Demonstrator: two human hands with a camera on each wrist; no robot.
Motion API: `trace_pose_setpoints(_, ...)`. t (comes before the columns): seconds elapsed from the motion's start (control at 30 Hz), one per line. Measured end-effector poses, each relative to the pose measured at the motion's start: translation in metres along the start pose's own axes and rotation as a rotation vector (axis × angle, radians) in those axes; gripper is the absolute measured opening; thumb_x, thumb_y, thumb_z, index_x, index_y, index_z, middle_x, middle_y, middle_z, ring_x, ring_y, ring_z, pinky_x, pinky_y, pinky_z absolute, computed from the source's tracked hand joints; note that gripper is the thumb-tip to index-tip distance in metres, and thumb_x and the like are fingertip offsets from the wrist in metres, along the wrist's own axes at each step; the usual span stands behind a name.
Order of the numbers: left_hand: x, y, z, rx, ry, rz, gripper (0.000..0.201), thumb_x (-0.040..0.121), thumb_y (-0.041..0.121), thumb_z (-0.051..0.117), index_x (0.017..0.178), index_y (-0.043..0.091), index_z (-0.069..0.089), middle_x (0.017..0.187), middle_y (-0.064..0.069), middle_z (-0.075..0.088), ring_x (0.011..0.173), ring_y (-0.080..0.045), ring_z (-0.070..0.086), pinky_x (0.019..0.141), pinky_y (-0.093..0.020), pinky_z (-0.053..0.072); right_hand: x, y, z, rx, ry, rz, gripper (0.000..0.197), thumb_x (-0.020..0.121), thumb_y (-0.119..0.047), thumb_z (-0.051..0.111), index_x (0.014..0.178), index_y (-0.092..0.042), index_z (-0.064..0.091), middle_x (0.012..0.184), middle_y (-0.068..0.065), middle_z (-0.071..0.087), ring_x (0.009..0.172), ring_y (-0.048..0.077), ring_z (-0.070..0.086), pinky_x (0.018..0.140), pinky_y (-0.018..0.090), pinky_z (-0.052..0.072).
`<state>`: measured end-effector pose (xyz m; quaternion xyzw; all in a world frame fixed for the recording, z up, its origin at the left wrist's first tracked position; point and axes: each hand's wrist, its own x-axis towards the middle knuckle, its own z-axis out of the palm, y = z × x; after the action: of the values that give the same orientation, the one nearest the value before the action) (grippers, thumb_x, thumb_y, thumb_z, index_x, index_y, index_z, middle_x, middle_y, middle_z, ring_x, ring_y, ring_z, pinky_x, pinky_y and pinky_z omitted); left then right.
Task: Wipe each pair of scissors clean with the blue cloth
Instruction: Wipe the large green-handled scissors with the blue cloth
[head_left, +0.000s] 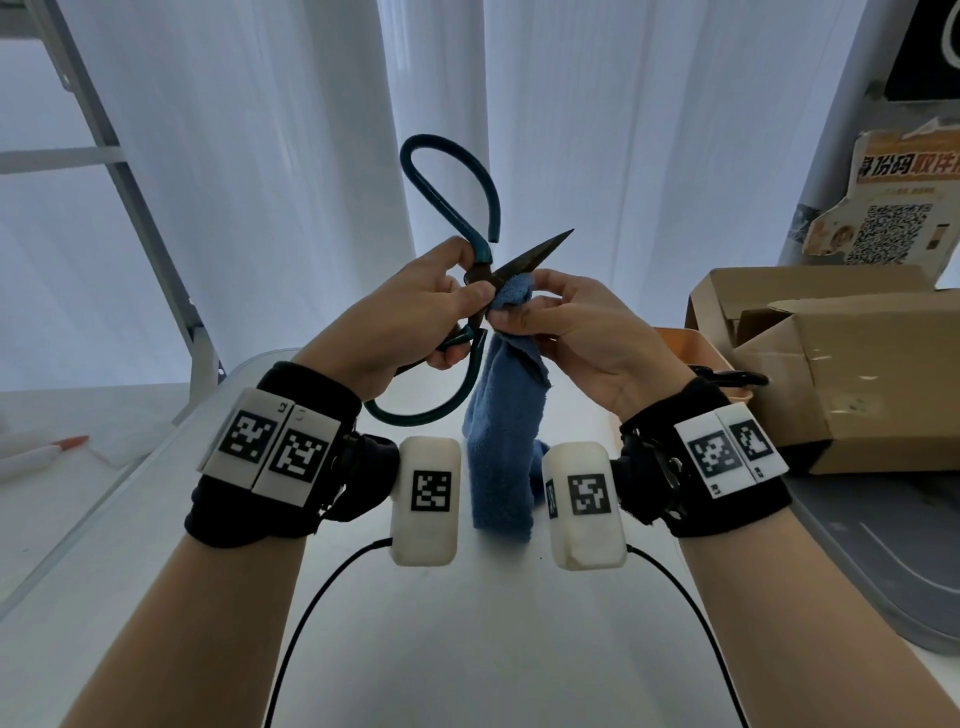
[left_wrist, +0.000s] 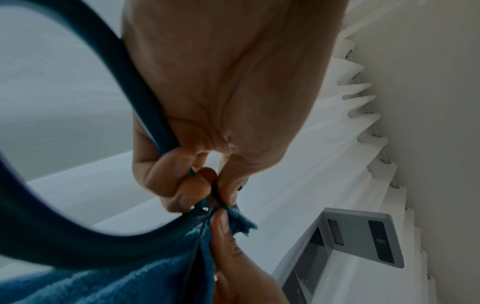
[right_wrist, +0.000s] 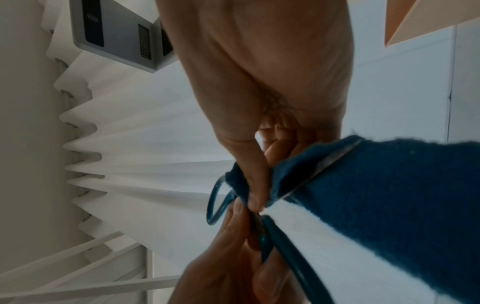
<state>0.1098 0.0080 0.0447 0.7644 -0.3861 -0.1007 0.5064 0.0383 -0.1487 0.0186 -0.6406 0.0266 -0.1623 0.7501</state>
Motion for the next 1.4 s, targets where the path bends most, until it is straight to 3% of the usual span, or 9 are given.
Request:
trace_pose_setpoints(0.17, 0.0011, -0.0021, -0.0003, 0.014, 0.014, -0.004, 0.013, 0.105, 0.022, 0.048, 0.113, 0.013, 0.051, 0.092, -0.012, 0.046, 0.057, -0.016, 0.045, 0.050, -0.023, 0.042, 0.0002, 0.0011, 0.0049, 0.041, -0.038, 0.006, 0.043, 0.086, 0.012, 0.064, 0.128, 0.002, 0.058, 0.112, 0.020, 0.072, 0.101, 0.026, 0.071, 0.091, 0.030, 0.058)
trace_pose_setpoints(0.3, 0.0017, -0.0034, 0.0002, 0.021, -0.001, -0.006, 0.012, 0.105, 0.021, 0.049, 0.113, 0.013, 0.051, 0.091, -0.011, 0.045, 0.052, -0.013, 0.044, 0.051, -0.025, 0.040, 0.0013, 0.0032, 0.0069, -0.001, -0.019, -0.018, 0.042, 0.085, 0.018, 0.061, 0.125, 0.004, 0.060, 0.105, 0.018, 0.071, 0.095, 0.024, 0.070, 0.091, 0.031, 0.057)
trace_pose_setpoints(0.43, 0.0010, -0.0015, -0.0008, 0.007, 0.003, -0.005, 0.015, 0.105, 0.021, 0.048, 0.116, 0.010, 0.050, 0.092, -0.012, 0.045, 0.053, -0.013, 0.044, 0.049, -0.022, 0.040, 0.0004, 0.0028, 0.0022, -0.030, -0.023, -0.016, 0.039, 0.084, 0.010, 0.068, 0.122, 0.003, 0.063, 0.095, 0.012, 0.071, 0.093, 0.023, 0.069, 0.095, 0.033, 0.056)
trace_pose_setpoints(0.6, 0.0026, -0.0037, 0.0010, 0.019, 0.012, -0.009, 0.012, 0.105, 0.020, 0.048, 0.113, 0.011, 0.051, 0.089, -0.012, 0.044, 0.052, -0.015, 0.043, 0.047, -0.023, 0.039, -0.0003, 0.0015, 0.0045, -0.011, -0.059, -0.014, 0.043, 0.087, 0.015, 0.061, 0.127, 0.002, 0.061, 0.109, 0.017, 0.072, 0.099, 0.025, 0.070, 0.093, 0.031, 0.057)
trace_pose_setpoints(0.73, 0.0037, -0.0057, 0.0023, 0.030, 0.018, -0.014, 0.007, 0.105, 0.019, 0.048, 0.109, 0.014, 0.051, 0.078, -0.007, 0.039, 0.049, -0.014, 0.043, 0.048, -0.026, 0.038, 0.0009, 0.0029, 0.0054, -0.001, -0.051, -0.012, 0.047, 0.085, 0.023, 0.054, 0.127, 0.003, 0.060, 0.099, 0.015, 0.071, 0.088, 0.020, 0.070, 0.082, 0.024, 0.059)
trace_pose_setpoints(1.0, 0.0001, -0.0012, 0.0004, -0.024, 0.001, -0.027, 0.007, 0.105, 0.020, 0.048, 0.106, 0.014, 0.051, 0.091, -0.012, 0.044, 0.054, -0.014, 0.046, 0.046, -0.020, 0.039, 0.0024, 0.0067, 0.0039, -0.003, -0.045, -0.025, 0.042, 0.083, 0.008, 0.070, 0.124, 0.001, 0.063, 0.098, 0.011, 0.072, 0.090, 0.019, 0.070, 0.084, 0.026, 0.058)
trace_pose_setpoints(1.1, -0.0006, -0.0012, -0.0022, -0.041, -0.006, -0.032, 0.007, 0.105, 0.020, 0.048, 0.106, 0.013, 0.050, 0.094, -0.014, 0.045, 0.054, -0.016, 0.045, 0.045, -0.020, 0.038, 0.0033, 0.0059, 0.0022, 0.016, -0.067, -0.008, 0.038, 0.085, 0.012, 0.065, 0.121, 0.001, 0.065, 0.102, 0.013, 0.073, 0.095, 0.022, 0.070, 0.093, 0.031, 0.057)
trace_pose_setpoints(1.2, 0.0001, -0.0021, -0.0023, -0.040, 0.002, -0.039, 0.009, 0.105, 0.019, 0.049, 0.109, 0.012, 0.050, 0.095, -0.014, 0.045, 0.055, -0.016, 0.044, 0.044, -0.020, 0.038, 0.0036, 0.0052, -0.0008, 0.032, -0.070, -0.002, 0.039, 0.085, 0.016, 0.061, 0.120, 0.000, 0.065, 0.100, 0.013, 0.074, 0.093, 0.021, 0.071, 0.087, 0.029, 0.058)
trace_pose_setpoints(1.4, -0.0015, 0.0003, -0.0009, -0.038, -0.018, -0.043, 0.009, 0.105, 0.020, 0.048, 0.109, 0.013, 0.052, 0.094, -0.013, 0.045, 0.051, -0.013, 0.046, 0.046, -0.020, 0.038, 0.0040, 0.0070, 0.0008, -0.026, -0.058, -0.008, 0.037, 0.085, 0.008, 0.068, 0.121, 0.003, 0.064, 0.104, 0.012, 0.073, 0.097, 0.021, 0.070, 0.093, 0.032, 0.057)
